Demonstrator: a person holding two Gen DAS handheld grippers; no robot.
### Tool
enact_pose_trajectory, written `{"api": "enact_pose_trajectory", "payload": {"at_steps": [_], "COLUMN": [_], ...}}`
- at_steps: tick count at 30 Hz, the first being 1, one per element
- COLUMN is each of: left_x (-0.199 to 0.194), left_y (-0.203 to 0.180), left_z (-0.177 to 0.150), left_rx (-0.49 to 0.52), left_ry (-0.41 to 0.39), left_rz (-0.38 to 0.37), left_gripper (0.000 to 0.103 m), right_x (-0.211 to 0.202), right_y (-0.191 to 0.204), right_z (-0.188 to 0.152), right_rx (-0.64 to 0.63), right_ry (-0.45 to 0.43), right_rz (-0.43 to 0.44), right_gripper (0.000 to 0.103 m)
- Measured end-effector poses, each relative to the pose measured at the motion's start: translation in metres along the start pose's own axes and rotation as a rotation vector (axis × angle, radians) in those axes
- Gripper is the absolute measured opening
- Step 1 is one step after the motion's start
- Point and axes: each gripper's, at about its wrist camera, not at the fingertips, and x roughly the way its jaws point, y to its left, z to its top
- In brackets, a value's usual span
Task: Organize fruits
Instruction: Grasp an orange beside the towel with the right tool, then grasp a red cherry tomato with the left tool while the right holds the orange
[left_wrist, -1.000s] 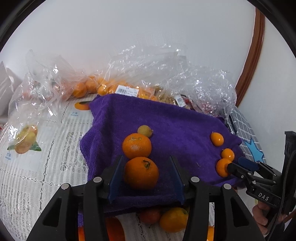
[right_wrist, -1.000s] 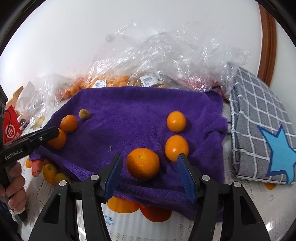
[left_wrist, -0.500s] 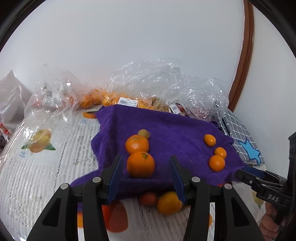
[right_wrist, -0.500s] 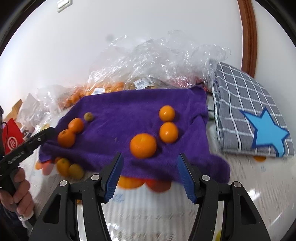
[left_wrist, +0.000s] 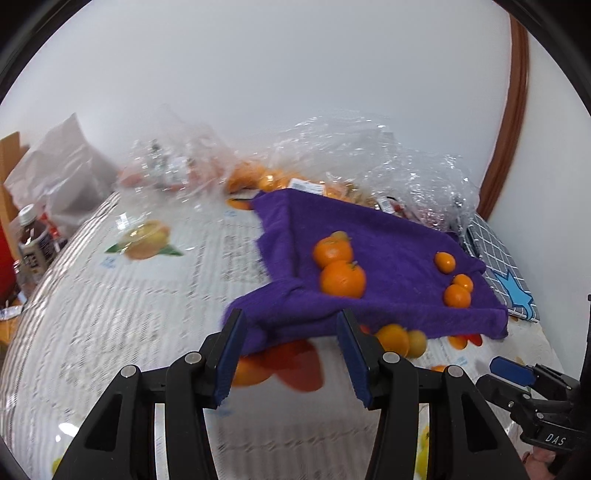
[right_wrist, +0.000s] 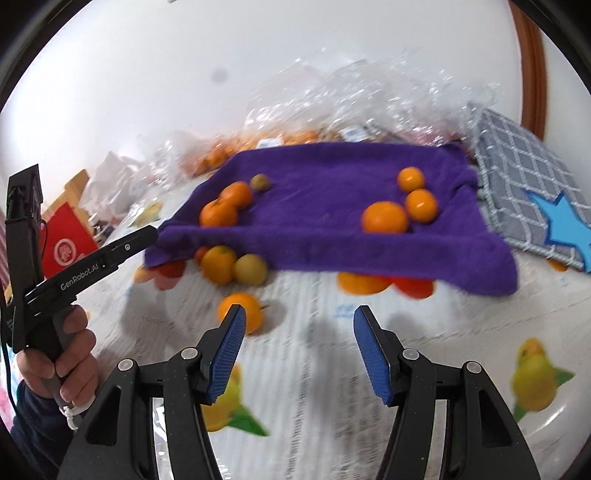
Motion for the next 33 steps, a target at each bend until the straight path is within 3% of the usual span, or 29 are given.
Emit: {"api": "enact_pose_trajectory", "payload": {"at_steps": [8,15,21,24,33], "left_x": [-0.010,-0.007,-0.002,0.003,0.006], "left_y": [0.018,0.018,0.019,0.018,0.014], "left_z": [-0.016,-0.019,-0.020,-0.021,-0.023], "left_rx": [-0.053,-0.051,-0.059,-0.058,-0.049], "left_ry": [0.059,0.093,0.120,0.149,0.177], "left_rz": [-0.003,-0.007,-0.015,-0.007,-0.039], "left_gripper": [0.048,0.048,0.048,0.048,0.047], "right_x": [0.020,0.038,0.047,0.045,0.031], "right_y": [0.028,0.030,0.036,0.034,0.020], "right_z": [-0.007,0.000,0.000,0.000,-0.003], "right_rx": [-0.055,-0.038,-0.069,-0.064,-0.029], "right_ry": [0.040,0.078,0.102,0.095,0.048], "right_rz": [0.018,0.027,0.016,0.034,0.037], "right_gripper": [0.060,0.060,0.039,0.034,0.034]}}
